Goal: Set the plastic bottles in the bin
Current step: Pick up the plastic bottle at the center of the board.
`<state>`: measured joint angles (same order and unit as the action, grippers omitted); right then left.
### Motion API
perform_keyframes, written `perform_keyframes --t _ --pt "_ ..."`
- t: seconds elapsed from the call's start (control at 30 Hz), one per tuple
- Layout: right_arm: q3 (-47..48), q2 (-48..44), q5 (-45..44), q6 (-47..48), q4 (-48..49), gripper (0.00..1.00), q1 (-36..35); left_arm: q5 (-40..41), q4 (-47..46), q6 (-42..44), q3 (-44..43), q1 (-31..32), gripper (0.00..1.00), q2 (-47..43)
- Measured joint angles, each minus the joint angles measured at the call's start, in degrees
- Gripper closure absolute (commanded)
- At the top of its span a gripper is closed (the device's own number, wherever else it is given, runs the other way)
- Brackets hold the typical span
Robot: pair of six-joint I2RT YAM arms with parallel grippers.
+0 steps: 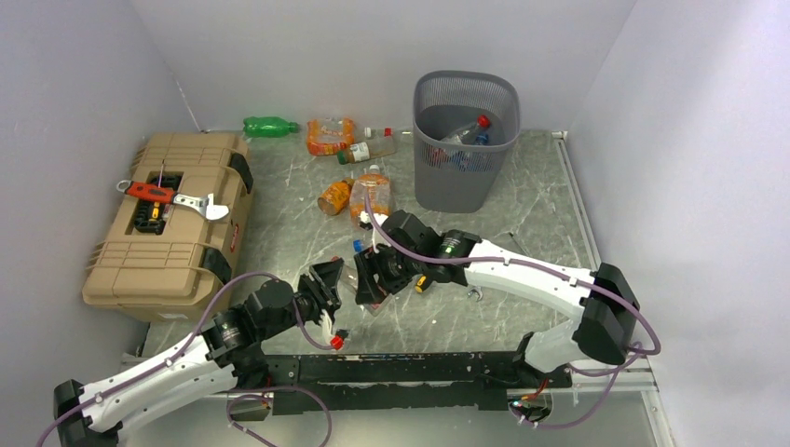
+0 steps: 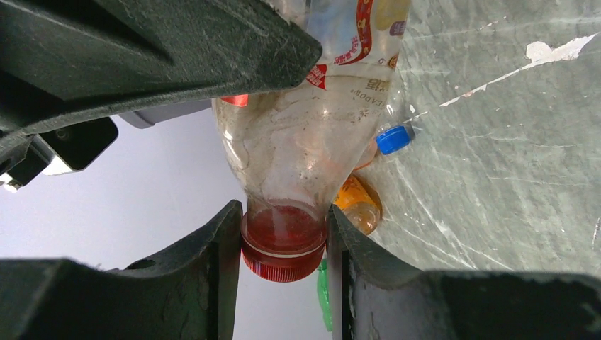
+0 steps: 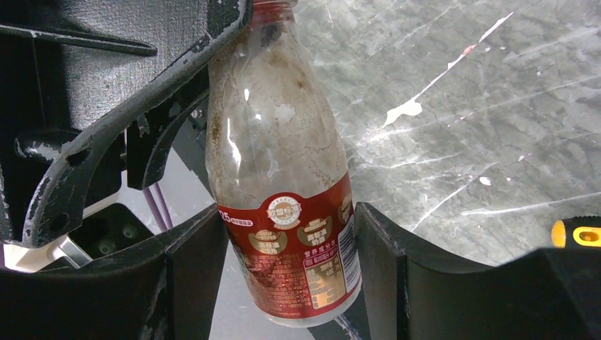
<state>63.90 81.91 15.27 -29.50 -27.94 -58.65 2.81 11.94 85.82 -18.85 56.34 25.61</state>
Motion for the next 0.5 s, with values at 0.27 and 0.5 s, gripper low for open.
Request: perform_keyframes --t 0.27,0.5 --pt "-0.04 -2.80 -5.70 1.07 0.13 0.99 -1.73 0.22 -1.90 -3.58 0.24 0.00 0.01 -0.39" --pt "-3.80 -18.51 -16.63 3.87 1.88 1.00 -1.86 0.42 -6.32 -18.69 -3.69 0.00 0.01 2.95"
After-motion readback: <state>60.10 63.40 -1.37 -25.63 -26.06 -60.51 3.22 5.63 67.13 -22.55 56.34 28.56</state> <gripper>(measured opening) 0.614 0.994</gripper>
